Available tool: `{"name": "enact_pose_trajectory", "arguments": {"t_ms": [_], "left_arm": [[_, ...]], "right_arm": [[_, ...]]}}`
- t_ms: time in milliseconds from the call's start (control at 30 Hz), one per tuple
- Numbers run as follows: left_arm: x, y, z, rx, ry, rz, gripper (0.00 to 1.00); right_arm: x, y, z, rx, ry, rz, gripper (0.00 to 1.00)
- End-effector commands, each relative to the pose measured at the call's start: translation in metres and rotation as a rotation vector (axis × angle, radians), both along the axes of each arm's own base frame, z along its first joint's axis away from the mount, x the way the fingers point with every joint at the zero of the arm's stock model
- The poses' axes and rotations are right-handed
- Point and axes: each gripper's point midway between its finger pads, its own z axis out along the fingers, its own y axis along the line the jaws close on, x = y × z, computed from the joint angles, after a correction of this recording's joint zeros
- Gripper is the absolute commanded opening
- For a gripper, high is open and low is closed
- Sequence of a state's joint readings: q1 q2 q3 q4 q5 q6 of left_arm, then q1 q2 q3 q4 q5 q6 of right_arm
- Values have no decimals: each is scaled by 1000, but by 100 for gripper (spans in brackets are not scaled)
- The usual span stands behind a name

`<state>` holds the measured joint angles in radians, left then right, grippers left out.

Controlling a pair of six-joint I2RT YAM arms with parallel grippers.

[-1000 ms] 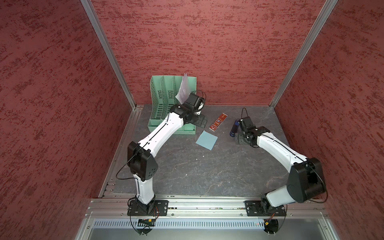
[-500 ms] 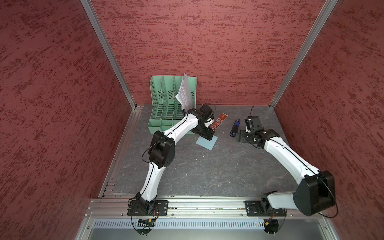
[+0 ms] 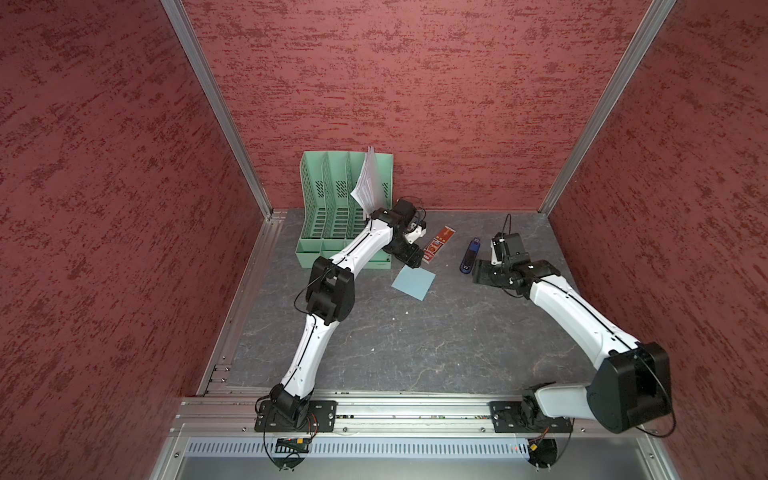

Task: Fold the square paper along the opposite sides
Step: Pick up the paper from the center of the board.

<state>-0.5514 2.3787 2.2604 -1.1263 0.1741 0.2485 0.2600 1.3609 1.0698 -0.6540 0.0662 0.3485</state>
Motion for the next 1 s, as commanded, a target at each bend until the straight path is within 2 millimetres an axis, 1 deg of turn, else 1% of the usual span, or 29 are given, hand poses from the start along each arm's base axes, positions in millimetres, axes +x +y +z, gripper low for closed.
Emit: {"name": "enact_pose_trajectory", "arguments": {"t_ms": [0, 67, 133, 233, 333, 433, 500, 600, 700, 800, 967], "left_arm": [[-7, -4, -17, 109, -46, -71, 87], [-8, -5, -19, 166, -95, -85, 87], [-5, -1, -24, 220, -130, -83, 87], [3, 4, -29, 248, -153, -61, 86], [15, 9, -31, 243, -173, -20, 86], [23, 8, -32, 206, -168, 8, 85], [26, 9, -36, 191, -160, 16, 84], [28, 8, -44, 174, -137, 18, 83], [26, 4, -51, 156, -113, 8, 80], [25, 1, -55, 143, -101, 0, 77], [25, 3, -58, 156, -99, -3, 72]], "right_arm": [[6, 2, 5, 29, -26, -5, 77], [8, 4, 6, 32, -30, 4, 77], [9, 6, 7, 37, -32, 16, 77], [9, 9, 7, 44, -34, 32, 77], [9, 11, 8, 52, -38, 46, 76], [9, 13, 8, 60, -38, 57, 75], [9, 14, 7, 59, -34, 61, 74], [8, 13, 5, 58, -30, 61, 74], [8, 13, 4, 55, -27, 62, 71], [9, 14, 4, 58, -27, 66, 69], [9, 17, 4, 67, -26, 75, 64]]}}
